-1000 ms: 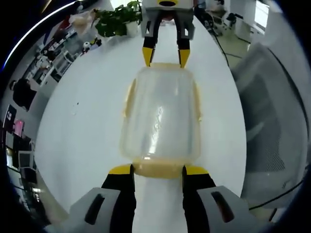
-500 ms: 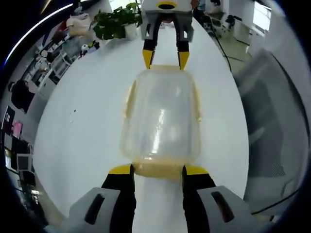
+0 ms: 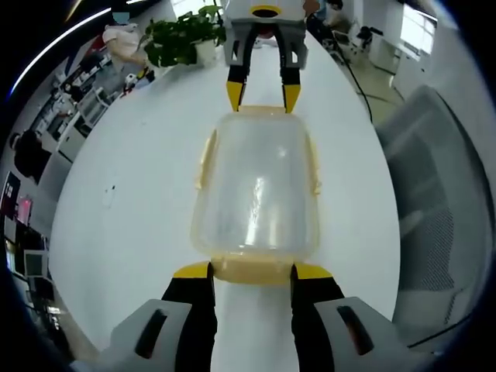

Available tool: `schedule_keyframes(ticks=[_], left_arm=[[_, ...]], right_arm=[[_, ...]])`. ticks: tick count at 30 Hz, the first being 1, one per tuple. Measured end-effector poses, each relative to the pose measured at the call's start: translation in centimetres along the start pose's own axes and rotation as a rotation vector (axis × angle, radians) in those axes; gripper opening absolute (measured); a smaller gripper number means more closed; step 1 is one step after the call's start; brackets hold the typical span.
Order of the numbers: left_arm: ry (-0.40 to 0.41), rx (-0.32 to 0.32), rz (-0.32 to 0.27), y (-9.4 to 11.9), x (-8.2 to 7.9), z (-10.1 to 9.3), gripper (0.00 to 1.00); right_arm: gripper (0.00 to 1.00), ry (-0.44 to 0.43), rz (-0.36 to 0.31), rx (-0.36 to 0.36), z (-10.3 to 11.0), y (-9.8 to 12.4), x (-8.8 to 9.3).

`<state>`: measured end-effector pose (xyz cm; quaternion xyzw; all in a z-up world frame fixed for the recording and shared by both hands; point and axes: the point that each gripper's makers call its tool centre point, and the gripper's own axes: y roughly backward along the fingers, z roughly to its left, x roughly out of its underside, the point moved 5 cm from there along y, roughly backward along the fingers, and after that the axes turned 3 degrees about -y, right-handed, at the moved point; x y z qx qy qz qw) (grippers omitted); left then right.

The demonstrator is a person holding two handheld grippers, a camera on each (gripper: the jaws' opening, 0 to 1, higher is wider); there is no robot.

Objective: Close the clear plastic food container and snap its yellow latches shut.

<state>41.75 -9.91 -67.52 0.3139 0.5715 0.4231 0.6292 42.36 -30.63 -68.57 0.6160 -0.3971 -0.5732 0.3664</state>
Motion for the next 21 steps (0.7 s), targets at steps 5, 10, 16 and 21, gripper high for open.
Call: schedule_keyframes(ticks=[5, 10, 16, 21], left_arm=[[-0.005, 0.002, -0.001, -0.2, -0.3, 0.1, 0.34], [-0.002, 0.012, -0.003, -0.5, -0.4, 0.2, 0.35], [0.003, 0.027, -0.004, -1.0, -0.3, 0.1, 0.35], [0.007, 0.033, -0.005, -1.4, -0.1, 0.1, 0.35]], right_arm=[[0.35, -0.007, 0.001, -0.003, -0.2, -0.1, 0.5], [0.35, -0.013, -0.003, -0.010, -0.2, -0.2, 0.8], [0.35, -0.023, 0.000, -0.024, -0.1, -0.6, 1.1], [0.35, -0.021, 0.000, -0.026, -0.1, -0.9, 1.1]])
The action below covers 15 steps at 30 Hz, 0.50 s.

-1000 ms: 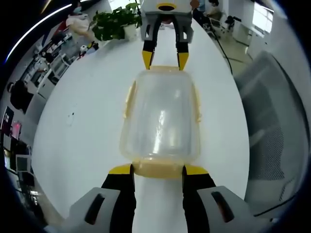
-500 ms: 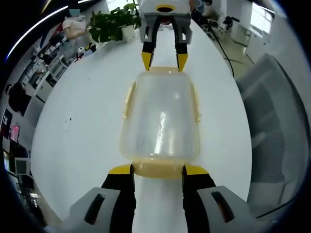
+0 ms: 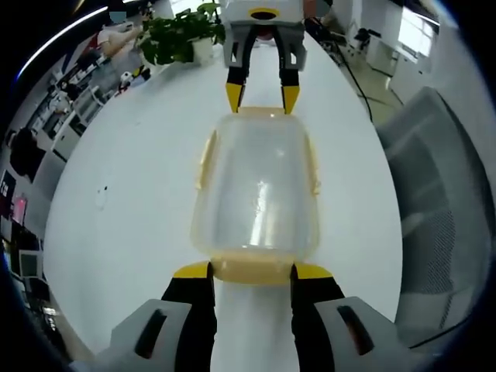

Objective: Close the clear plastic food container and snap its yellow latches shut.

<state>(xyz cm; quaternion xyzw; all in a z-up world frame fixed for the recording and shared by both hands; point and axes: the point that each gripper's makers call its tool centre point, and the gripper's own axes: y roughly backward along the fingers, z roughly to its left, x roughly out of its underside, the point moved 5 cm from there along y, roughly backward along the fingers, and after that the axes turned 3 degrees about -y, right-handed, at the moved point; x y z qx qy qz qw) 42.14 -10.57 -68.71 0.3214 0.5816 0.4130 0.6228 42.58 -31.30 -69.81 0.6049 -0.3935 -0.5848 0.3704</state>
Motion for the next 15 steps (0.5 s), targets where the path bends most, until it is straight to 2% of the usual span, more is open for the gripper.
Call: schedule_keyframes(ticks=[15], left_arm=[[0.005, 0.023, -0.021, -0.51, 0.48, 0.00, 0.34]], right_arm=[[0.35, -0.006, 0.001, -0.018, -0.06, -0.18, 0.00]])
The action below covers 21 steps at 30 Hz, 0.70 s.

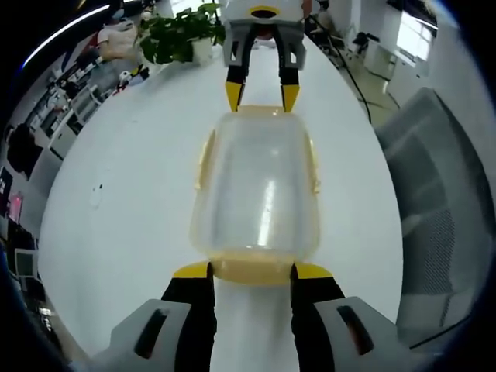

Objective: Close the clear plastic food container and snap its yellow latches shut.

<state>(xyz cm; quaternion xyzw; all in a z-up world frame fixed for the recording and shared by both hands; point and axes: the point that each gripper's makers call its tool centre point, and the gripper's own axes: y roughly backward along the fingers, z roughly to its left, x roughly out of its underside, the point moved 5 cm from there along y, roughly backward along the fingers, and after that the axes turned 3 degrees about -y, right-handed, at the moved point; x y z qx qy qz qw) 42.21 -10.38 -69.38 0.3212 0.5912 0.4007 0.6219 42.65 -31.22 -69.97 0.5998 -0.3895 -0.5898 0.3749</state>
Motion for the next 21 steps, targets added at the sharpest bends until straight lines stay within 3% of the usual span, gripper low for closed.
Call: schedule_keyframes(ticks=[14, 15, 17, 20, 21], left_arm=[[-0.029, -0.019, -0.006, 0.0, 0.1, 0.3, 0.36], [-0.037, -0.034, -0.011, 0.0, 0.2, 0.4, 0.36], [-0.010, -0.023, -0.020, 0.0, 0.3, 0.3, 0.38], [0.008, -0.050, -0.040, 0.1, 0.5, 0.4, 0.52], [0.011, -0.055, -0.038, 0.1, 0.6, 0.5, 0.53]], right_arm=[[0.37, -0.009, -0.006, 0.011, -0.1, 0.0, 0.1], [0.38, -0.047, -0.015, 0.013, -0.2, 0.0, 0.3], [0.53, -0.120, -0.018, 0.006, -0.1, 0.1, 0.8], [0.55, -0.108, -0.012, 0.009, 0.0, 0.4, 1.3], [0.56, -0.116, -0.015, 0.013, 0.0, 0.6, 1.5]])
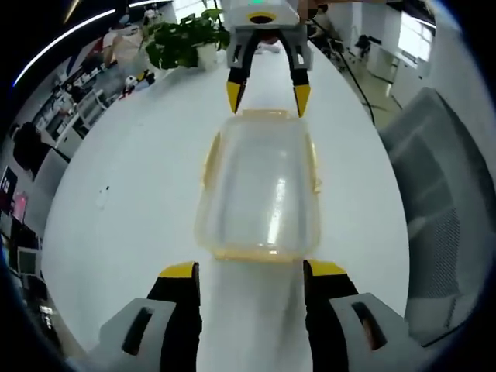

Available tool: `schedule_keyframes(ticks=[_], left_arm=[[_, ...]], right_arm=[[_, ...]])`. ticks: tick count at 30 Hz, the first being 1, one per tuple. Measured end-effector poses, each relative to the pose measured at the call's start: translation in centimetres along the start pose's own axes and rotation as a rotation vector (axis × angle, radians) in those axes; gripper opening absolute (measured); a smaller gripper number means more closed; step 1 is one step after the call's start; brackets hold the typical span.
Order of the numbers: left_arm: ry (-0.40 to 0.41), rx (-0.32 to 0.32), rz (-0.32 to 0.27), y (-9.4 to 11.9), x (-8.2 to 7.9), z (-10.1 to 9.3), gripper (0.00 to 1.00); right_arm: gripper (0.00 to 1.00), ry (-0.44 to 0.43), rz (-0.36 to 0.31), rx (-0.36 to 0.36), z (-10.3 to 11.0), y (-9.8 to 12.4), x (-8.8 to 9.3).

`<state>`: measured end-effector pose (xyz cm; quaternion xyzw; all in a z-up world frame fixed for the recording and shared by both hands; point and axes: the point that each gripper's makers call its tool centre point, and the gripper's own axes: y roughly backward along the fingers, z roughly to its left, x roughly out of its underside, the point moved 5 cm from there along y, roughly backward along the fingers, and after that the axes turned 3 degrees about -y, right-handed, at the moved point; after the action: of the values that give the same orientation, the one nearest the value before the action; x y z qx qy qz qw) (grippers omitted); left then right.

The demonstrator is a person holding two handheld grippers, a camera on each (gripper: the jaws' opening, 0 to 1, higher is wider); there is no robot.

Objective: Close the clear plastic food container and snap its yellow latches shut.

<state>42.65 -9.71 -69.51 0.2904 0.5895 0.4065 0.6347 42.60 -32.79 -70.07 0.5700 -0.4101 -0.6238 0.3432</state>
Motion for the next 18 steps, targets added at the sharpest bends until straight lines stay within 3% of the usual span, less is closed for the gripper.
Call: schedule_keyframes(ticks=[3, 8, 12, 15, 18], left_arm=[[0.043, 0.012, -0.007, 0.5, 0.2, -0.1, 0.47], [0.111, 0.033, -0.020, 1.0, 0.3, -0.6, 0.47], [0.215, 0.049, -0.004, 1.1, 0.6, -0.9, 0.45], [0.233, 0.029, -0.043, 1.5, 0.3, -0.7, 0.44], [0.314, 0.010, -0.070, 2.0, 0.1, -0.3, 0.45]], right_arm=[[0.56, -0.028, -0.018, 0.004, 0.2, 0.4, 0.1], [0.56, -0.098, -0.066, 0.022, 0.7, 0.9, -0.4], [0.52, -0.225, -0.129, 0.047, 0.6, 1.1, -1.1], [0.50, -0.324, -0.162, 0.058, 0.4, 1.3, -1.5], [0.51, -0.433, -0.180, 0.064, 0.3, 1.6, -1.9]])
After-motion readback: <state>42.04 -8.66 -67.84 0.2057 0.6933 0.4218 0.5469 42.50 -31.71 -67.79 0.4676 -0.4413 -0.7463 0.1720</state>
